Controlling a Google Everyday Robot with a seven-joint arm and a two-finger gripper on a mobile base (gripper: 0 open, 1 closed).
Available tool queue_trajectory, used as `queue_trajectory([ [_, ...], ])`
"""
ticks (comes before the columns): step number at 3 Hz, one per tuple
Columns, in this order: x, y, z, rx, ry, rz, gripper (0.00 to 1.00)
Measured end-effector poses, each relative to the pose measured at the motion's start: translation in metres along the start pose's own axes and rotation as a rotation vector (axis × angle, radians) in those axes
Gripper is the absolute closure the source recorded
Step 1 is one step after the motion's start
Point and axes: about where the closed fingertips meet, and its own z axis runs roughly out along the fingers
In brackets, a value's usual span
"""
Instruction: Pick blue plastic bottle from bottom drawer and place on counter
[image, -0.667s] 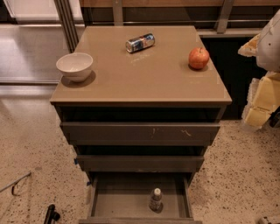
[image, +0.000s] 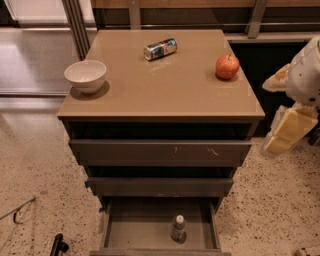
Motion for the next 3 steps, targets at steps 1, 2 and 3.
queue_trajectory([
  [1,0.024,0.026,0.093,-0.123,-0.156,0.077,0.42],
  [2,0.036,0.038,0.154,-0.194,-0.271,0.124,0.66],
  [3,0.043,0.046,0.186,-0.235,-0.338,0.151,0.89],
])
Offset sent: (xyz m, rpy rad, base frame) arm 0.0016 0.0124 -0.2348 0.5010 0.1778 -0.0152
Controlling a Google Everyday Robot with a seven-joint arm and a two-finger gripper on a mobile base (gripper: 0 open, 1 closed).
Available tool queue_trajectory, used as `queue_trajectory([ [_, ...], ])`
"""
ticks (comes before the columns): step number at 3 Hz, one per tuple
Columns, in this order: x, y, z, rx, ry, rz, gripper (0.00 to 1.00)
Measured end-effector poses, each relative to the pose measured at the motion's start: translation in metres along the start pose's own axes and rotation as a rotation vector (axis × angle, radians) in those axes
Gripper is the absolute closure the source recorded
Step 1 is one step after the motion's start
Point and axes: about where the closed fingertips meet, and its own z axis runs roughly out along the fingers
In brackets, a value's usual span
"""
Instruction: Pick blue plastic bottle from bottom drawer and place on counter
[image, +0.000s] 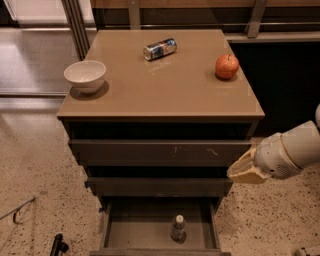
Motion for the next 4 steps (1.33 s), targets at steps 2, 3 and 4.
queue_trajectory([
  [2,0.004,0.001,0.009,0.003,0.003,-0.001,1.00],
  [3,0.030,0.000,0.051,0.002,-0.027,-0.023,1.00],
  [4,0.065,-0.014,0.109,0.028,-0.094,-0.089,1.00],
])
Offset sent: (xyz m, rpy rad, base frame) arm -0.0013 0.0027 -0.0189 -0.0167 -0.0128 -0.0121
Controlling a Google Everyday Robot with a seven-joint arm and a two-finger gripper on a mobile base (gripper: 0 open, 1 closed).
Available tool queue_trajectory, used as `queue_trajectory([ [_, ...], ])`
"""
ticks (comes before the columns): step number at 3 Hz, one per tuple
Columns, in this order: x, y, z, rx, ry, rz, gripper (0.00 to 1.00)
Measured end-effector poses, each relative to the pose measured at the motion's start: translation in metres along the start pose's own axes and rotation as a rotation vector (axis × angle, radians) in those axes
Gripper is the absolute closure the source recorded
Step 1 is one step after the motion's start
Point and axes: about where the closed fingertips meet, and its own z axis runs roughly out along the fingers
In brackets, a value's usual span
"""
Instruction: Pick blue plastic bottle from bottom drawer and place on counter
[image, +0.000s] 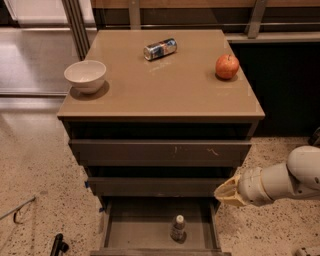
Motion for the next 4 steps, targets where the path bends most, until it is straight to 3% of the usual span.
queue_trajectory([
  [1,0.049,-0.012,0.059,-0.007,-0.039,-0.067,1.00],
  [3,0.063,-0.009,0.074,0.000,-0.033,-0.090,1.00],
  [4,0.089,-0.016,0.110,0.014,-0.044,-0.123,1.00],
])
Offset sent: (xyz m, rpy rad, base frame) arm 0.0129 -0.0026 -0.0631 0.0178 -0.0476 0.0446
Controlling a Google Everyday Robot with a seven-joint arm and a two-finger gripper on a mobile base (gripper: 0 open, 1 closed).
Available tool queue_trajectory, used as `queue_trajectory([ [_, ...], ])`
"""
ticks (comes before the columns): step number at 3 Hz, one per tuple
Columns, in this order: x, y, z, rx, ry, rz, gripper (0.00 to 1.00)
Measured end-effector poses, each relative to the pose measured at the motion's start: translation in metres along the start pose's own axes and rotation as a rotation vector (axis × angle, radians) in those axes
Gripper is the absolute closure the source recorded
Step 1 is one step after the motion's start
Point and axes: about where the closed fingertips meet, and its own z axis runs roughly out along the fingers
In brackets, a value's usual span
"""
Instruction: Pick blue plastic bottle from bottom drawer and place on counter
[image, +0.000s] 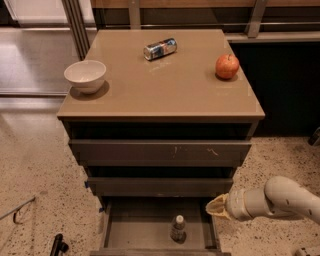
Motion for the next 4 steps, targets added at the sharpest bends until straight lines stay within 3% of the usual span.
queue_trajectory([
  [2,0.054,0.003,0.097,-0.047,-0.059,-0.032,1.00],
  [3,0.059,0.009,0.106,-0.056,-0.069,-0.020,1.00],
  [4,0.058,0.009,0.106,-0.056,-0.068,-0.020,0.81],
])
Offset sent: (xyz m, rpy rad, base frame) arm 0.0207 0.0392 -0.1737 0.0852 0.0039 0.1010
